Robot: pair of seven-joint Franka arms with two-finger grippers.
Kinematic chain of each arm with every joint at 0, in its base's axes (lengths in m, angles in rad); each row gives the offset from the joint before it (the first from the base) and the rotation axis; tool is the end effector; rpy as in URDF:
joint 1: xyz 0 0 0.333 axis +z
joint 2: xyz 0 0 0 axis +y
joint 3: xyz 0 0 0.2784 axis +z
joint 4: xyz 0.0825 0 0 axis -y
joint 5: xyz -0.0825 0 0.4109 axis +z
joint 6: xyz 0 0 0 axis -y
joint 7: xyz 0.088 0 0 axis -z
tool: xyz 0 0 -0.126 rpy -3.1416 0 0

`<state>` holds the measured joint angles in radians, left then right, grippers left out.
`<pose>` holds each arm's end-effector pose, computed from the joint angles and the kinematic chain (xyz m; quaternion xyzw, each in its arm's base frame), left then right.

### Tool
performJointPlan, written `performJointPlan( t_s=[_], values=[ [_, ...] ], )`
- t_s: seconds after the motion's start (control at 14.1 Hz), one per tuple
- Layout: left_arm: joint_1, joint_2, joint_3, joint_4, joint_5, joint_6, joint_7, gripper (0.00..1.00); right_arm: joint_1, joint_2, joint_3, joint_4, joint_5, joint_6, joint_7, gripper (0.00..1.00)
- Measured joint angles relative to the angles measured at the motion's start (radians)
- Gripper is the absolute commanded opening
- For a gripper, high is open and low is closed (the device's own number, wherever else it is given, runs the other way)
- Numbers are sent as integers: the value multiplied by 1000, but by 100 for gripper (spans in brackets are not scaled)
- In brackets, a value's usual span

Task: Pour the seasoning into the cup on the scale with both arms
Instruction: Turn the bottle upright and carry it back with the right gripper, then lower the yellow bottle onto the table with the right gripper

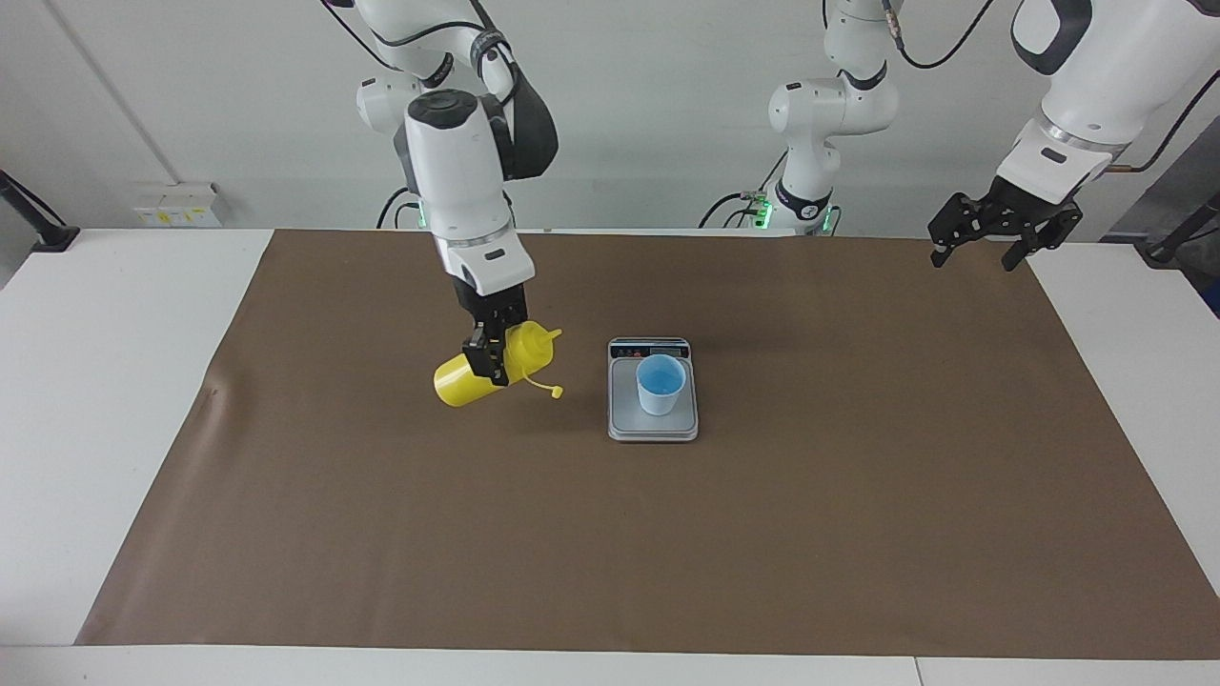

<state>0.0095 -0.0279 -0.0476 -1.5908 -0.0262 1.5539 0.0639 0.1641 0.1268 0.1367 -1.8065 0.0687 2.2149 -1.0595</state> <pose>0.5713 -0.0254 0.5726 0.9986 -0.0511 -0.0044 0.0125 0.6205 0.1934 0.4345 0.7805 0.6078 0.1450 0.0163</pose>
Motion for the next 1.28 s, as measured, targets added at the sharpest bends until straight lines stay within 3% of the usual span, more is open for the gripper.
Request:
performJointPlan(
  t_s=[0.35, 0.64, 0.99, 1.28],
  values=[
    [0, 0, 0, 0, 0, 0, 0, 100, -169, 0, -2, -52, 465, 0, -364, 0],
    [0, 0, 0, 0, 0, 0, 0, 100, -290, 2, -4, -186, 834, -18, -664, 0],
    [0, 0, 0, 0, 0, 0, 0, 100, -341, 4, -3, -303, 991, -19, -855, 0],
    [0, 0, 0, 0, 0, 0, 0, 100, -379, 4, -3, -353, 1030, -38, -915, 0]
  ],
)
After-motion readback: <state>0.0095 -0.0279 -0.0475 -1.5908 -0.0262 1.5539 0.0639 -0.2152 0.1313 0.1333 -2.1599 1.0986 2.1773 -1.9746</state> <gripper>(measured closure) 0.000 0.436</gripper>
